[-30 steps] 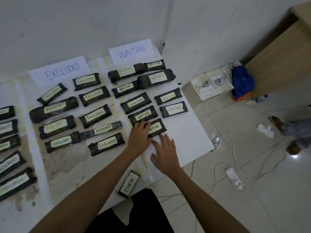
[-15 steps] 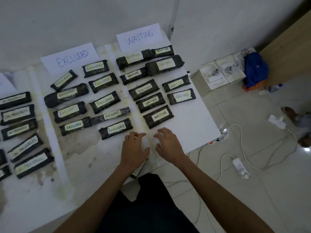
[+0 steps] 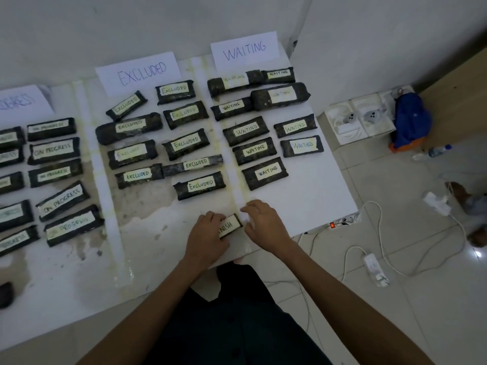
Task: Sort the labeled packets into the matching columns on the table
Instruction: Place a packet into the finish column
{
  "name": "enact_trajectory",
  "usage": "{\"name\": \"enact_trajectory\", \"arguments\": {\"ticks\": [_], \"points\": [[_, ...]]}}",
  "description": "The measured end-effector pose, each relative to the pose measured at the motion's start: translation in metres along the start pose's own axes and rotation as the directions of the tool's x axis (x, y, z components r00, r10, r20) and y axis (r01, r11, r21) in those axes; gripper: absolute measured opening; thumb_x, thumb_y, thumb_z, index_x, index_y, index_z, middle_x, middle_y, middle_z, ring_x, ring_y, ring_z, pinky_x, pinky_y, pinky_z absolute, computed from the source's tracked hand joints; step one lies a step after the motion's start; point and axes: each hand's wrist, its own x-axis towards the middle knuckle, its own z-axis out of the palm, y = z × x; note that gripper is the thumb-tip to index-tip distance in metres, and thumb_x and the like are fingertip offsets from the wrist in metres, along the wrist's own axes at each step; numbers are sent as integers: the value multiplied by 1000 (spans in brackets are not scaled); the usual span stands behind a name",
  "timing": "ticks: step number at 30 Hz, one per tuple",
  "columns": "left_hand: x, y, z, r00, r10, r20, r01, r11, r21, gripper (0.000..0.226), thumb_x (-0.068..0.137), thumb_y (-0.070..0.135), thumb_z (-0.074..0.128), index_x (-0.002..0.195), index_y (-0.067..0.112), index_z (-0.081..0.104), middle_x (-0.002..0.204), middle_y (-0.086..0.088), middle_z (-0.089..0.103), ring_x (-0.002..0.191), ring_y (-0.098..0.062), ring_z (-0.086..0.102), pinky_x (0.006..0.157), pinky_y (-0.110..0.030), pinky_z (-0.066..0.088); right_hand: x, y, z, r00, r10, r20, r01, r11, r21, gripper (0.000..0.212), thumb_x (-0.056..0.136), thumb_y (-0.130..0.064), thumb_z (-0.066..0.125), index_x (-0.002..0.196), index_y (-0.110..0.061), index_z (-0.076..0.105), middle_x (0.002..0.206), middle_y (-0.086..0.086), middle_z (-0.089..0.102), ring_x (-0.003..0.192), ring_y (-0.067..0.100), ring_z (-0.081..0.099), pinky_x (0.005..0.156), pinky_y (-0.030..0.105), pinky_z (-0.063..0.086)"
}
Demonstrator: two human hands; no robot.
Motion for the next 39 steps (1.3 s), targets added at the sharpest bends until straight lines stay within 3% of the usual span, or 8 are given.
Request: {"name": "enact_trajectory", "arguments": {"ticks": [3, 5, 9, 16, 24, 29, 39], "points": [[4, -4, -26, 996, 49, -74, -51, 998, -30, 62, 67, 16, 69, 126, 11, 50, 111, -11, 53, 101, -30, 49, 75, -38, 48, 7, -22, -9, 998, 66, -15, -62, 973, 222, 38, 83, -10, 59, 121, -10, 58, 115, 9, 60, 98, 21, 58, 84, 30, 48], [1, -7, -40, 994, 13, -109, -24, 995, -99, 69, 70, 20, 69, 134, 17, 41, 118, -8, 49, 108, -24, 47, 76, -35, 49, 13, -45, -16, 981, 188, 46, -190, 890, 415, 37, 84, -10, 60, 121, -14, 57, 108, 4, 62, 89, 13, 60, 77, 21, 48], [-15, -23, -64, 991, 8, -131, -29, 987, -156, 68, 72, 21, 67, 134, 21, 38, 117, -3, 49, 107, -22, 47, 74, -31, 50, 23, -91, -13, 955, 271, 123, -291, 764, 575, 30, 87, -14, 61, 116, -22, 57, 101, 1, 64, 83, 9, 64, 68, 20, 55], [-59, -92, -119, 963, 35, -269, -53, 997, -62, 68, 67, 12, 68, 131, 17, 46, 110, -3, 60, 95, -25, 52, 77, -36, 48, 37, -168, 12, 983, 167, 70, -181, 868, 463, 35, 88, -16, 61, 122, -19, 54, 103, -3, 62, 81, 8, 60, 64, 13, 48], [-114, -186, -177, 928, 2, -373, -3, 1000, -4, 64, 65, 11, 70, 126, 20, 52, 113, 0, 64, 102, -27, 53, 85, -43, 46, 60, -265, 56, 994, -51, 93, 18, 946, 324, 40, 86, -17, 61, 125, -20, 53, 112, -3, 61, 90, 12, 58, 79, 27, 52], [-142, -236, -199, 892, -47, -450, 52, 999, 0, 60, 65, 7, 71, 122, 19, 56, 114, -1, 63, 103, -29, 51, 86, -42, 41, 75, -321, 89, 977, -152, 147, 106, 954, 282, 39, 86, -16, 62, 124, -18, 54, 115, 0, 60, 91, 12, 57, 82, 31, 52], [-206, -344, -234, 831, -217, -512, 210, 975, -73, 52, 66, -2, 68, 116, 13, 61, 113, -5, 62, 104, -27, 51, 87, -38, 46, 100, -418, 169, 891, -327, 316, 267, 939, 218, 38, 86, -18, 59, 123, -21, 55, 116, -3, 59, 94, 13, 57, 85, 34, 51]]}}
